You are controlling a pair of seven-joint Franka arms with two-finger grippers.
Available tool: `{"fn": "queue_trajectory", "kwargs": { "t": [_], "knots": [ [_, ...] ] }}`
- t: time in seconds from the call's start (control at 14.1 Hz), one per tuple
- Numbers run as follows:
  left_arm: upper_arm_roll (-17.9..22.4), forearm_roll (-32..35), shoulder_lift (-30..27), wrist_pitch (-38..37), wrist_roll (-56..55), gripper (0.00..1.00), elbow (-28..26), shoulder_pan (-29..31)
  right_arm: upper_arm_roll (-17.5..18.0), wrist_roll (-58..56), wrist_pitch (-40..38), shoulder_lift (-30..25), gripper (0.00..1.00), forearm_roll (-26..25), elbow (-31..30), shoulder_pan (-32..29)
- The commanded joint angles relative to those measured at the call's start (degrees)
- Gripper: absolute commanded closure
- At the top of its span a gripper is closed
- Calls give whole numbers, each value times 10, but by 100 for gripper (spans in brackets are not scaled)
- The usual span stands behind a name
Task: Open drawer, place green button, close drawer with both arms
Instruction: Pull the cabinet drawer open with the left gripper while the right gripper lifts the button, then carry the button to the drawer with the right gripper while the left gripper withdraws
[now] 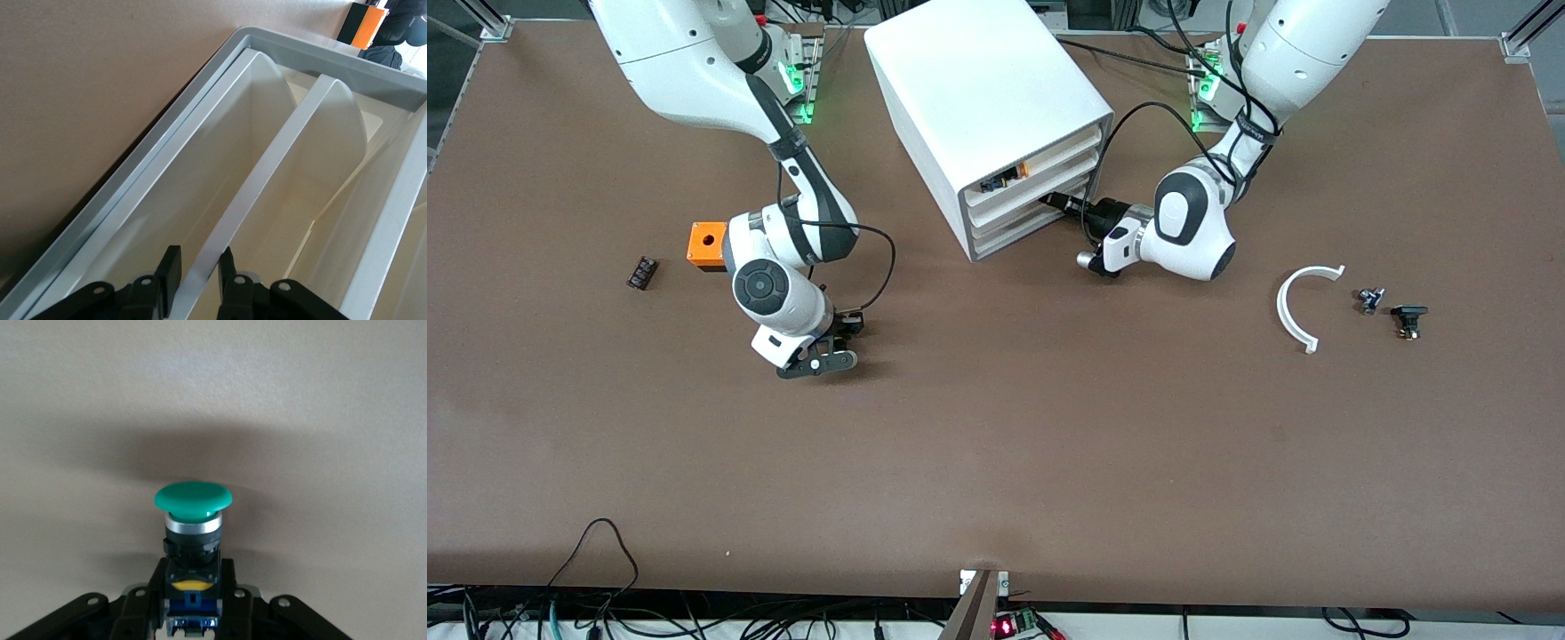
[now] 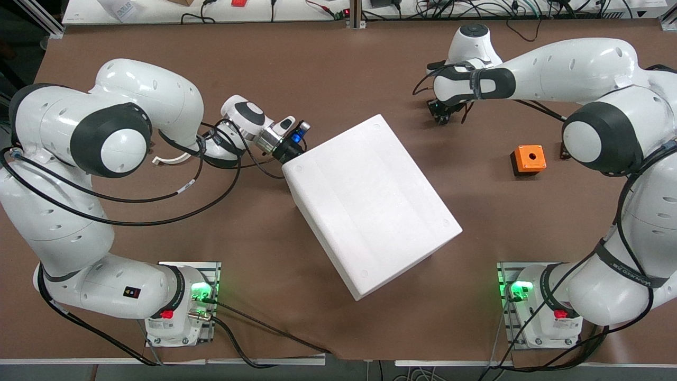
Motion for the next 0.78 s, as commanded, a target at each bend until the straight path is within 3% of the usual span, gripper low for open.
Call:
{"fn": "queue_trajectory", "kwargs": {
  "t": [0.0, 0.5, 0.57, 0.64, 0.71],
  "knots": [
    [2, -10, 1, 18, -8, 100, -7, -3, 3, 1, 0, -24, 90, -2, 5, -3],
    [111, 68, -21, 13, -7, 100, 66, 37, 0, -11, -153, -48, 90, -3, 150, -16],
    [116, 71, -21, 13, -6, 83, 68, 39, 1, -13, -166, -48, 90, -2, 171, -16],
    [117, 71, -26, 12, -6, 1, 68, 43, 3, -28, -181, -48, 90, 0, 189, -16],
    [117, 71, -33, 12, -3, 0, 68, 51, 12, -59, -194, -48, 90, 1, 207, -16]
  ]
}}
